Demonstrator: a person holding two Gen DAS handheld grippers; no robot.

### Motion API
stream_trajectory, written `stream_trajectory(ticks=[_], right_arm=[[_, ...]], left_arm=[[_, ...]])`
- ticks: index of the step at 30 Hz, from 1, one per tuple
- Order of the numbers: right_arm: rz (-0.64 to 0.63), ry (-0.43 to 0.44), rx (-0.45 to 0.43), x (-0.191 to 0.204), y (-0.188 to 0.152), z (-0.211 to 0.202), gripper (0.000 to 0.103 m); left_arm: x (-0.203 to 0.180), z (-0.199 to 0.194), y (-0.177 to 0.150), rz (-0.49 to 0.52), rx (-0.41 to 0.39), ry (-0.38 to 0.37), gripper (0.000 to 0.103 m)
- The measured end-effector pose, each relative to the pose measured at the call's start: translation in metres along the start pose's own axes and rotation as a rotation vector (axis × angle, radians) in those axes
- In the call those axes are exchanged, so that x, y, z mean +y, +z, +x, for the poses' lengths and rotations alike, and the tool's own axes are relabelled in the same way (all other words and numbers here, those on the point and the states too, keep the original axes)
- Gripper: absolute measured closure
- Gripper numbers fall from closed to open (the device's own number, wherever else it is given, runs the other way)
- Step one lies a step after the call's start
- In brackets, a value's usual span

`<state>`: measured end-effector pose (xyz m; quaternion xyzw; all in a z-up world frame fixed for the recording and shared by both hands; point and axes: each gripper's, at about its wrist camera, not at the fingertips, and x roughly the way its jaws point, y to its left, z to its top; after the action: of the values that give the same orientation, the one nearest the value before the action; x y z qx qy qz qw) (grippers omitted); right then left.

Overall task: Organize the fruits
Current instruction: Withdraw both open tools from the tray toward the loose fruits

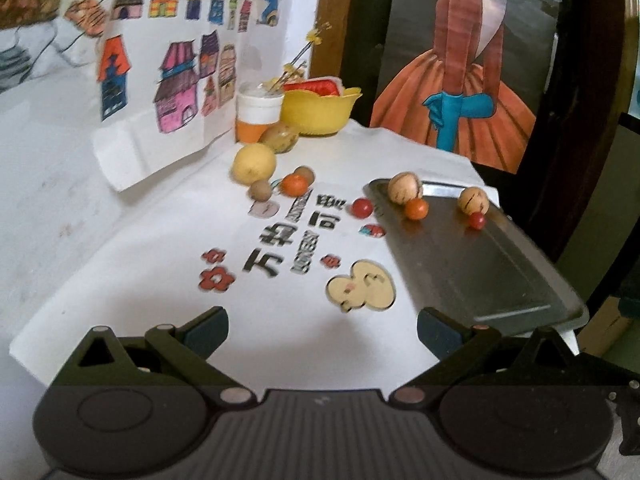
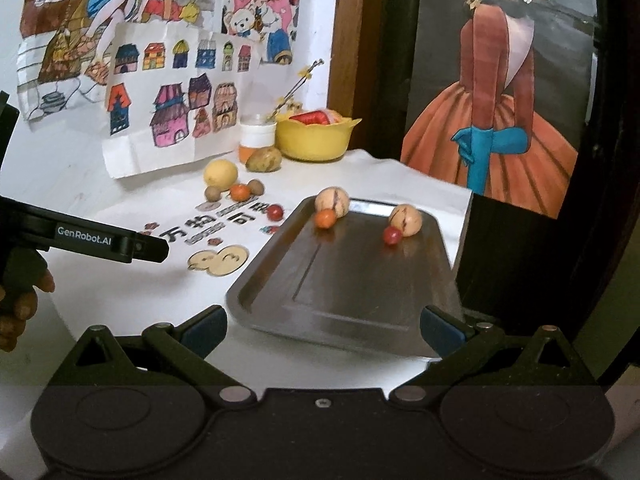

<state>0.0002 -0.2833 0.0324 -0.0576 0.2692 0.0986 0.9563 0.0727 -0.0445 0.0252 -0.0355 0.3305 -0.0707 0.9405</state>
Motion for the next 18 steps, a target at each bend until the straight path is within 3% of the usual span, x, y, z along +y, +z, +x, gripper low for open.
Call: stream_trajectory(ticks=[18], right_arm=[[-0.052, 0.120, 0.052, 0.055, -0.003, 0.021, 0.001]], left_arm=[[0.052, -0.013, -0.010, -0.022, 0.021, 0.103, 0.001]])
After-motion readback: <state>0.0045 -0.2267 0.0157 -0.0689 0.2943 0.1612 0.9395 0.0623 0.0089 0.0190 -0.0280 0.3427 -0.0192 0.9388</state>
